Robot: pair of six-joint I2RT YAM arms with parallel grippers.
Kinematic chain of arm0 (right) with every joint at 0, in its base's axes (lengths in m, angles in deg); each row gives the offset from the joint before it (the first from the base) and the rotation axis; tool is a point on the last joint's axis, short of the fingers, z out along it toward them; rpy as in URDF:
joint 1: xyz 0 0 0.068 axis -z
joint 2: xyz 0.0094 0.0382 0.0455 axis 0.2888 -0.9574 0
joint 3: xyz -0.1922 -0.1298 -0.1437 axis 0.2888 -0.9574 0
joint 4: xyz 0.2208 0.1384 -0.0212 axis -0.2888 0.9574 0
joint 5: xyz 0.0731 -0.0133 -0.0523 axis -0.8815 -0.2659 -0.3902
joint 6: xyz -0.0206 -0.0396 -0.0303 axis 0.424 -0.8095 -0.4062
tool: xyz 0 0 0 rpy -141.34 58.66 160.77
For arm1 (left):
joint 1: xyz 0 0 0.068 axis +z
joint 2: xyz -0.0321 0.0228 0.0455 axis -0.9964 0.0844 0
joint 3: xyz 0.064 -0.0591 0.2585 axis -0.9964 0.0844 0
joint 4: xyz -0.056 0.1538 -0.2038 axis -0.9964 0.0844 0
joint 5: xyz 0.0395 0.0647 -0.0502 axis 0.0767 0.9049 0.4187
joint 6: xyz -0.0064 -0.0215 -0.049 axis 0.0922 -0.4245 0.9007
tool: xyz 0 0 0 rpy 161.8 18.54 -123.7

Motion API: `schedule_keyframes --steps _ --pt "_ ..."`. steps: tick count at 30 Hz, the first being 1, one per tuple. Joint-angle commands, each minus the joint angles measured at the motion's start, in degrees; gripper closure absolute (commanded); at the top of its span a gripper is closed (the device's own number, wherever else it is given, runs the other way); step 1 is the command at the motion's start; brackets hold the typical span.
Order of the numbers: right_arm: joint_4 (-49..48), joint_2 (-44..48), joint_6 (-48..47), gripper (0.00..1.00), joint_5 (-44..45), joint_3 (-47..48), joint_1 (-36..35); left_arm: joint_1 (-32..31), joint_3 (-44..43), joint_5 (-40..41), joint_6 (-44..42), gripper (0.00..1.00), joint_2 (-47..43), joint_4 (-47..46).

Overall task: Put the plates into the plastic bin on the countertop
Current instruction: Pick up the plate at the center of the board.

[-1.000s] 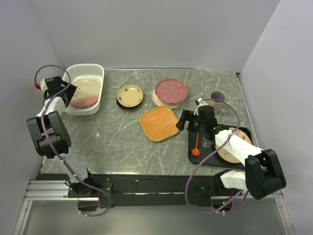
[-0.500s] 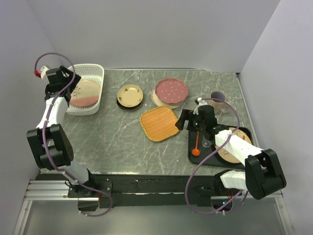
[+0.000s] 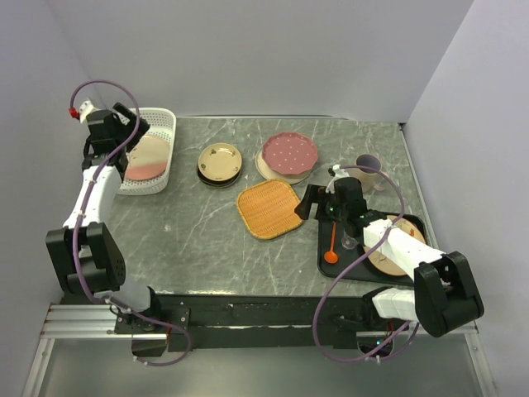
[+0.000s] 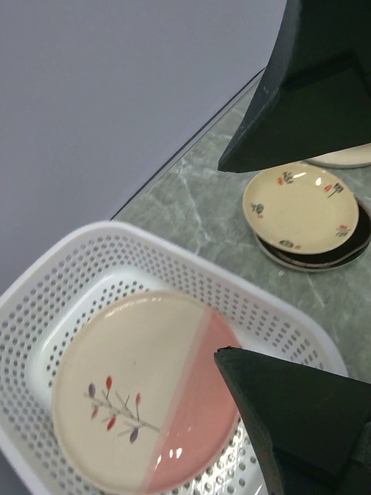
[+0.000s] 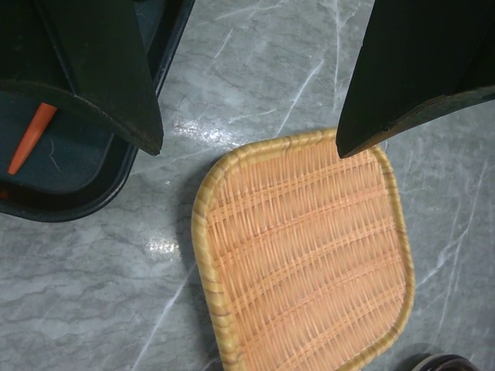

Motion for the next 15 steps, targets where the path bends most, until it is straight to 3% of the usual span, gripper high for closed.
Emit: schedule_keyframes --steps 1,8,15 --pt "-3.39 1.02 -1.11 0.00 -2.88 0.62 -0.93 -3.09 1.97 -2.54 -2.82 0.01 -3.94 -1.41" --pt "-5.07 1.64 -0.94 0.00 -4.38 -0.18 -1.11 -7.05 6.10 -6.40 -3.26 0.02 -6.13 -3.25" --pt "-4.71 -0.39 -0.94 0.00 -6.49 1.06 -1.28 -17.06 10.23 -7.99 -2.65 0.07 -6.58 -5.01"
